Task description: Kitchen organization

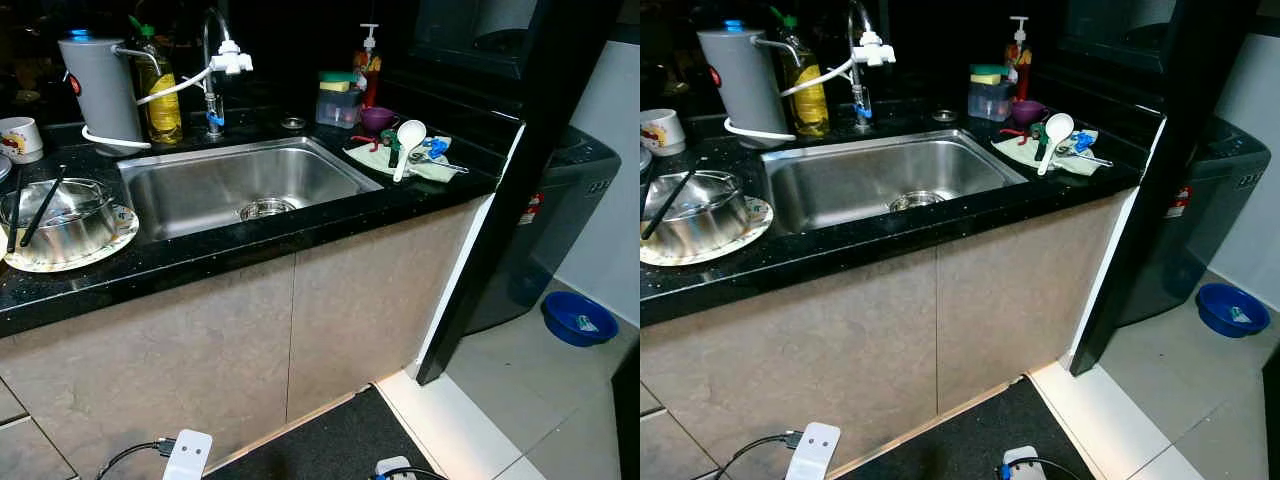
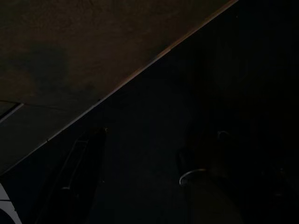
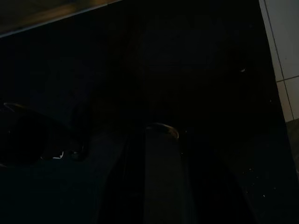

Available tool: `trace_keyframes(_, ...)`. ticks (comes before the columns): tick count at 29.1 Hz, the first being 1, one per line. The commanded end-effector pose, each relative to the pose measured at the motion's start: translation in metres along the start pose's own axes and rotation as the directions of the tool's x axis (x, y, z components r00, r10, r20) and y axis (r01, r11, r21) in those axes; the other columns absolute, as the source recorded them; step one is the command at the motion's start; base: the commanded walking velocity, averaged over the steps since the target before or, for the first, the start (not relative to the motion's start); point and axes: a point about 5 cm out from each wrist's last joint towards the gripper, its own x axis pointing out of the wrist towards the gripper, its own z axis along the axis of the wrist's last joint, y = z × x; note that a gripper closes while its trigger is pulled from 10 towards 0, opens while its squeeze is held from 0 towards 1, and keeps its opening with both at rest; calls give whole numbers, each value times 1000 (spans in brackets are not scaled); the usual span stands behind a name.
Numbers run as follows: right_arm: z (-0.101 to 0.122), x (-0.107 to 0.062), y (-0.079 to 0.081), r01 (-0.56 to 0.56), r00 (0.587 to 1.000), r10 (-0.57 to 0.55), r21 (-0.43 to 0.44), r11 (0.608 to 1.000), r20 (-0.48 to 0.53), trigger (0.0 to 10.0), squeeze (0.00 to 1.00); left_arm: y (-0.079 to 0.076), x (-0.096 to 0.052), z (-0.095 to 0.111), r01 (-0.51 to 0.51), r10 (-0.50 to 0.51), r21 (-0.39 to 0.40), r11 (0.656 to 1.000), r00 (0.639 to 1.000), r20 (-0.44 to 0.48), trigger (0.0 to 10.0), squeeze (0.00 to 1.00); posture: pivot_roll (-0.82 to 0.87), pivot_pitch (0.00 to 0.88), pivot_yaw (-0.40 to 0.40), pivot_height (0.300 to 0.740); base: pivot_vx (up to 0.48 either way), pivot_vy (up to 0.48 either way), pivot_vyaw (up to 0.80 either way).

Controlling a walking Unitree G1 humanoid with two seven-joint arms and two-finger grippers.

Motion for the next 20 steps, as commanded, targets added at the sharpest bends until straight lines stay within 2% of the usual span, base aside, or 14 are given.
trace_keyframes(1,-6,-1,0,6,1000,-6,-1,1000,-19,10000,0,-2,-1,-4,7,-7,5,1000,1000,-21,10000,0,-8,55,-55,740,0,0,0)
trace_keyframes(9,-7,-1,-2,16,1000,-16,10,1000,-16,10000,0,-1,0,-2,9,-9,1,1000,1000,-22,10000,0,-18,49,-43,740,0,0,0)
trace_keyframes(13,-6,-2,-5,27,1000,-27,18,999,-13,10000,0,-3,3,5,7,-7,10,1000,1000,-7,10000,0,-27,46,-36,740,0,0,0)
trace_keyframes(20,-4,-1,-6,32,999,-32,25,999,-9,10000,0,-6,3,5,20,-19,12,1000,1000,-11,10000,0,-40,58,-31,740,0,0,0)
